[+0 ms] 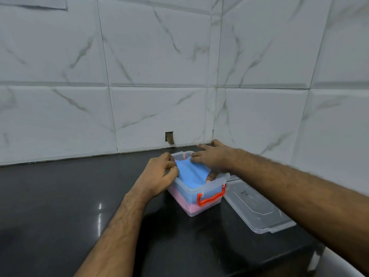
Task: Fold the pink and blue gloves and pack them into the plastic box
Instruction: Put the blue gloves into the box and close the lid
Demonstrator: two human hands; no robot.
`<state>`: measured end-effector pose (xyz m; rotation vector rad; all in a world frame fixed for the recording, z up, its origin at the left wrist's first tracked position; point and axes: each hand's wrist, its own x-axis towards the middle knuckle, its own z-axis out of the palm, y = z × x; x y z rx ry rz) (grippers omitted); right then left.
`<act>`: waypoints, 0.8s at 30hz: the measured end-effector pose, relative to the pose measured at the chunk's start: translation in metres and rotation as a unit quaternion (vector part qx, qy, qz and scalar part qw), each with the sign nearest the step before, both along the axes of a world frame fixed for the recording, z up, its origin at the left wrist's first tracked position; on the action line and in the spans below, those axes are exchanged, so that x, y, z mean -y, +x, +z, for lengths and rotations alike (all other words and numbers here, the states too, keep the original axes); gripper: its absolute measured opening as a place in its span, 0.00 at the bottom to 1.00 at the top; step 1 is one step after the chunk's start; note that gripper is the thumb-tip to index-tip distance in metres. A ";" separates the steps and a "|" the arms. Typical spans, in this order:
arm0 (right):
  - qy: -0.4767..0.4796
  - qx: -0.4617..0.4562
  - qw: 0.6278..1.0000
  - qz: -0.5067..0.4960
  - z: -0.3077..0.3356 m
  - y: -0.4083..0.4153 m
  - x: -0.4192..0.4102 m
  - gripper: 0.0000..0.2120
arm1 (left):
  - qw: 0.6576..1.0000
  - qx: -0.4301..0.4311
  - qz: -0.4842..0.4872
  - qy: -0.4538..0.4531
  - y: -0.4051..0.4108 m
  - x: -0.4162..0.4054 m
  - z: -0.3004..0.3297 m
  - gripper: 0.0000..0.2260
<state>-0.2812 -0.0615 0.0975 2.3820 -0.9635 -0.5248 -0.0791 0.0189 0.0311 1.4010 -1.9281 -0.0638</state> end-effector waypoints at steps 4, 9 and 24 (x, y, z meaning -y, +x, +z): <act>-0.029 0.036 0.999 0.007 -0.007 -0.014 -0.007 0.39 | 0.994 0.073 0.051 -0.060 0.003 0.002 -0.008 0.26; -0.010 0.125 0.992 -0.029 -0.001 -0.028 -0.023 0.27 | 0.986 0.062 0.086 -0.132 0.002 0.004 -0.012 0.30; -0.010 0.574 0.819 -0.019 -0.077 -0.056 -0.109 0.17 | 0.993 -0.060 -0.081 -0.060 -0.031 -0.010 -0.010 0.33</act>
